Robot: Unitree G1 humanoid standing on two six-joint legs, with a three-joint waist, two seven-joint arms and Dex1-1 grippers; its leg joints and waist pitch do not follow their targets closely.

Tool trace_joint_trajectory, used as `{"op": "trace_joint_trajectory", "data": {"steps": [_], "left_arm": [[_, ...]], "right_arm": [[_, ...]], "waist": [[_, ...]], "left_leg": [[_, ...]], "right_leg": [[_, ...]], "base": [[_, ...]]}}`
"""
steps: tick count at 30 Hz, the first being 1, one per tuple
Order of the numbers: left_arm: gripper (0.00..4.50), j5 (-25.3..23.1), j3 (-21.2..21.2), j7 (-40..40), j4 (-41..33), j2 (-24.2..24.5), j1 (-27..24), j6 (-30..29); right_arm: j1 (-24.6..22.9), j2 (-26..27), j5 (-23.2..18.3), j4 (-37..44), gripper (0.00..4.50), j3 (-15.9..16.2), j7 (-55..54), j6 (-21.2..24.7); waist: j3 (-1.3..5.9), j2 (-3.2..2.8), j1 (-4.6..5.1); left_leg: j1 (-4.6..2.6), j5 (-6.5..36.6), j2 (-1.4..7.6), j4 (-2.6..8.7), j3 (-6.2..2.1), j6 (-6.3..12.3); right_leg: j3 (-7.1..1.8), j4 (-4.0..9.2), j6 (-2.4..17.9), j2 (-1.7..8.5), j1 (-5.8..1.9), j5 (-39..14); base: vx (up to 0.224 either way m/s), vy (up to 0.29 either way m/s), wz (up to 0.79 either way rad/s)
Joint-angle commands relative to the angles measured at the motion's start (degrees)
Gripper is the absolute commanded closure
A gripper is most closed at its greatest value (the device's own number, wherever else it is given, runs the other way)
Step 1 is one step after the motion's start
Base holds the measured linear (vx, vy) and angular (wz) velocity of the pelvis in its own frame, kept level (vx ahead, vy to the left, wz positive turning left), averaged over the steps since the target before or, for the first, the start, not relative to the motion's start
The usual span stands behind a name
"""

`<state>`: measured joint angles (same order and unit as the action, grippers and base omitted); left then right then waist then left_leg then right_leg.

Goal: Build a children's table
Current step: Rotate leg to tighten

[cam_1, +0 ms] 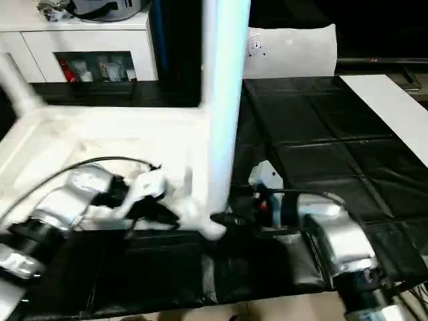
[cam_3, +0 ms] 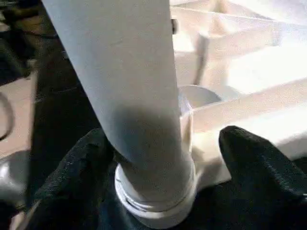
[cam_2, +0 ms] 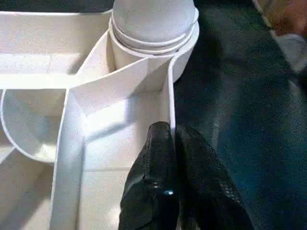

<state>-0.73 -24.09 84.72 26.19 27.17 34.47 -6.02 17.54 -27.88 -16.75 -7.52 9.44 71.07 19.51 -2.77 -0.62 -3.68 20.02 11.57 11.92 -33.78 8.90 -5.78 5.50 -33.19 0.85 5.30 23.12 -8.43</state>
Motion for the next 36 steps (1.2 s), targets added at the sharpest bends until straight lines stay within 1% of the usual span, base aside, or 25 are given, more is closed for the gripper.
{"op": "trace_joint_trajectory", "data": {"steps": [1, 3, 4, 7, 8, 9, 10, 13, 17, 19, 20, 22, 24, 25, 26, 27, 28, 29, 30, 31, 32, 33, 34, 35, 36], "left_arm": [[4.50, 0.0, -2.9, 4.4, -0.9, 0.1, 1.1, 1.9], [4.50, -0.2, -3.3, 5.4, -0.6, 0.3, 1.4, 2.9], [4.50, -0.3, -3.4, 5.6, -0.5, 0.3, 1.5, 3.2], [4.50, -0.1, -3.9, 6.7, -0.1, 0.4, 1.9, 4.1], [4.50, -0.1, -3.9, 6.9, 0.0, 0.3, 2.0, 4.3], [4.50, -0.2, -3.9, 7.0, 0.0, 0.3, 2.0, 4.4], [4.50, -0.2, -3.9, 7.1, 0.1, 0.2, 2.1, 4.5], [4.50, -0.3, -4.0, 7.3, 0.3, 0.0, 2.2, 4.7], [4.50, -0.2, -4.1, 7.5, 0.7, 0.0, 2.4, 5.2], [4.50, -0.2, -4.1, 7.5, 0.9, 0.0, 2.4, 5.2], [4.50, -0.1, -4.1, 7.6, 0.9, 0.1, 2.4, 5.2], [4.50, -0.1, -4.0, 7.4, 1.0, 0.1, 2.4, 5.0], [4.50, -0.3, -3.3, 5.6, 1.3, -0.2, 2.3, 3.4], [4.50, -0.4, -2.3, 2.7, 1.7, -1.0, 2.3, 0.9], [4.50, -0.4, -2.1, 2.2, 1.8, -1.2, 2.3, 0.5], [4.50, 0.5, -0.3, -1.4, 2.0, -2.9, 2.3, -2.4], [4.50, 0.5, -0.3, -1.4, 2.0, -2.9, 2.3, -2.4], [4.50, 0.7, 0.1, -2.2, 2.0, -3.3, 2.3, -3.0], [4.50, 1.0, 0.6, -3.3, 1.9, -3.8, 2.2, -4.0], [4.50, 1.0, 0.6, -3.3, 1.9, -3.8, 2.2, -4.0], [4.50, 0.7, 2.0, -9.0, 2.2, -6.4, 2.4, -7.2], [4.50, 0.6, 2.5, -11.0, 2.3, -7.3, 2.5, -8.2], [4.50, 0.1, 3.7, -16.3, 3.0, -9.8, 2.8, -10.7], [4.50, 0.1, 4.5, -18.9, 3.5, -11.1, 3.1, -11.8], [4.50, 0.2, 6.2, -24.4, 4.8, -14.2, 4.0, -13.8]], "right_arm": [[1.1, -1.0, -0.8, -0.7, 1.14, 0.3, 1.9, -0.7], [1.3, -1.2, -1.3, -0.9, 1.24, 0.9, 3.7, -0.8], [1.4, -1.1, -1.4, -0.8, 1.45, 1.0, 4.0, -0.7], [1.7, -0.9, -1.9, -0.8, 1.54, 1.7, 5.3, -0.4], [1.8, -0.9, -1.9, -0.8, 1.72, 1.8, 5.5, -0.4], [1.9, -0.8, -2.0, -0.9, 1.72, 2.0, 5.7, -0.4], [1.9, -0.8, -2.0, -0.9, 1.93, 2.1, 5.8, -0.4], [2.3, -0.6, -2.0, -1.4, 2.09, 2.4, 6.5, -0.6], [2.5, -0.2, -2.2, -1.8, 2.41, 2.7, 7.1, -0.7], [2.4, -0.2, -2.3, -1.7, 2.48, 2.9, 7.3, -0.5], [2.3, -0.2, -2.4, -1.6, 2.51, 2.9, 7.3, -0.5], [2.1, -0.2, -2.5, -1.2, 2.54, 3.0, 7.2, -0.3], [1.2, 0.3, -3.2, 0.2, 2.54, 2.3, 5.9, 0.9], [0.1, 1.2, -3.4, 1.7, 2.55, 1.4, 3.2, 2.3], [0.0, 1.3, -3.4, 1.9, 2.55, 1.3, 2.7, 2.5], [-1.2, 3.0, -1.9, 3.2, 2.55, 0.7, -2.5, 3.0], [-1.2, 3.0, -1.9, 3.2, 2.55, 0.7, -2.5, 3.0], [-1.4, 3.4, -1.5, 3.4, 2.55, 0.6, -3.7, 3.1], [-1.6, 4.2, -0.9, 3.6, 2.55, 0.5, -5.6, 3.3], [-1.6, 4.2, -0.9, 3.6, 2.55, 0.5, -5.6, 3.3], [-1.6, 8.2, 2.6, 2.7, 2.56, -0.1, -14.8, 4.0], [-1.5, 9.7, 3.7, 2.3, 2.56, -0.3, -17.9, 4.2], [-1.0, 13.5, 6.2, 1.3, 2.57, -0.9, -25.7, 5.0], [-0.5, 15.3, 7.0, 0.7, 2.58, -1.0, -28.5, 5.5], [0.8, 19.5, 8.6, -1.1, 2.59, -1.6, -35.9, 6.5]], "waist": [[3.73, 0.51, 0.10], [3.79, 0.38, -0.07], [3.75, 0.51, -0.11], [3.79, 0.48, -0.42], [3.82, 0.48, -0.50], [3.79, 0.48, -0.64], [3.83, 0.47, -0.77], [3.83, 0.40, -1.08], [3.82, 0.50, -1.10], [3.82, 0.52, -1.10], [3.80, 0.33, -1.16], [3.85, 0.47, -1.15], [3.87, 0.33, -1.13], [3.79, 0.24, -1.08], [3.73, 0.23, -1.12], [3.76, 0.31, -1.06], [3.68, 0.30, -1.07], [3.68, 0.36, -0.94], [3.65, 0.16, -0.88], [3.61, 0.23, -0.76], [3.57, 0.20, -0.68], [3.34, 0.14, -0.39], [3.31, 0.27, 0.22], [3.25, 0.35, 0.49], [3.27, 0.36, 1.00]], "left_leg": [[0.15, 9.8, 1.14, 4.00, 0.72, 4.02], [0.08, 9.6, 1.15, 3.95, 0.75, 4.12], [0.15, 9.3, 1.15, 3.96, 0.75, 4.13], [0.05, 9.1, 1.16, 3.94, 0.79, 4.02], [0.07, 9.0, 1.16, 3.92, 0.80, 3.99], [0.04, 9.0, 1.17, 3.93, 0.81, 3.88], [0.02, 8.9, 1.19, 3.93, 0.82, 3.79], [0.04, 9.1, 1.16, 3.93, 0.82, 3.53], [0.04, 9.2, 1.13, 3.95, 0.80, 3.36], [0.05, 9.4, 1.11, 3.95, 0.80, 3.29], [0.05, 9.5, 1.08, 3.96, 0.76, 3.25], [0.08, 9.3, 1.10, 3.95, 0.76, 3.19], [0.05, 9.2, 1.10, 3.93, 0.77, 3.16], [0.03, 9.2, 1.11, 3.98, 0.79, 3.09], [-0.05, 9.3, 1.11, 3.99, 0.85, 2.91], [0.10, 9.4, 0.99, 4.04, 0.75, 2.68], [-0.15, 10.0, 0.92, 4.00, 0.78, 2.26], [-0.07, 10.3, 0.88, 4.03, 0.72, 2.03], [0.01, 11.0, 0.78, 4.14, 0.60, 1.82], [-0.03, 11.3, 0.76, 4.16, 0.66, 1.79], [-0.13, 11.8, 0.80, 4.18, 0.59, 1.59], [-0.01, 12.3, 0.72, 4.21, 0.62, 0.75], [-0.01, 13.1, 0.48, 4.18, 0.49, -0.18], [-0.03, 13.6, 0.27, 4.23, 0.40, -0.34], [0.04, 14.6, 0.04, 4.19, 0.21, -0.35]], "right_leg": [[-2.57, 3.29, 11.9, 2.69, -3.35, -17.1], [-2.58, 3.31, 11.9, 2.71, -3.35, -17.0], [-2.58, 3.24, 11.9, 2.69, -3.36, -16.9], [-2.57, 3.25, 11.8, 2.70, -3.33, -17.1], [-2.58, 3.21, 11.8, 2.71, -3.35, -17.0], [-2.59, 3.22, 11.7, 2.71, -3.31, -17.2], [-2.60, 3.21, 11.7, 2.73, -3.31, -17.2], [-2.58, 3.26, 11.5, 2.71, -3.32, -17.5], [-2.53, 3.28, 11.3, 2.71, -3.31, -17.9], [-2.53, 3.34, 11.0, 2.72, -3.32, -18.4], [-2.51, 3.34, 10.9, 2.71, -3.33, -18.7], [-2.52, 3.33, 10.9, 2.70, -3.36, -18.3], [-2.52, 3.33, 11.0, 2.68, -3.33, -18.0], [-2.54, 3.34, 11.0, 2.63, -3.31, -18.0], [-2.62, 3.42, 11.0, 2.58, -3.27, -17.8], [-2.54, 3.39, 10.6, 2.62, -3.44, -18.6], [-2.50, 3.68, 10.2, 2.64, -3.14, -20.1], [-2.48, 3.63, 10.1, 2.64, -3.23, -20.6], [-2.33, 3.85, 9.3, 2.65, -3.35, -22.4], [-2.35, 4.03, 8.9, 2.59, -3.24, -23.1], [-2.35, 4.11, 8.6, 2.65, -3.09, -23.9], [-2.30, 4.20, 8.2, 2.58, -2.88, -24.9], [-2.02, 4.34, 7.2, 2.52, -2.91, -27.4], [-1.81, 4.68, 6.5, 2.53, -2.90, -29.0], [-1.50, 5.11, 5.1, 2.58, -3.05, -31.7]], "base": [[0.000, 0.000, 0.00], [0.000, 0.000, 0.00], [0.000, 0.000, 0.00], [0.000, 0.000, 0.00], [0.000, 0.000, 0.00], [0.000, 0.000, 0.00], [0.000, 0.000, 0.00], [0.000, 0.000, 0.00], [0.000, 0.000, 0.00], [0.000, 0.000, 0.00], [0.000, 0.000, 0.00], [0.000, 0.000, 0.00], [0.000, 0.000, 0.00], [0.000, 0.000, 0.00], [0.000, 0.000, 0.00], [0.000, 0.000, 0.00], [0.000, 0.000, 0.00], [0.000, 0.000, 0.00], [0.000, 0.000, 0.00], [0.000, 0.000, 0.00], [0.000, 0.000, 0.00], [0.000, 0.000, 0.00], [0.000, 0.000, 0.00], [0.000, 0.000, 0.00], [0.000, 0.000, 0.00]]}}
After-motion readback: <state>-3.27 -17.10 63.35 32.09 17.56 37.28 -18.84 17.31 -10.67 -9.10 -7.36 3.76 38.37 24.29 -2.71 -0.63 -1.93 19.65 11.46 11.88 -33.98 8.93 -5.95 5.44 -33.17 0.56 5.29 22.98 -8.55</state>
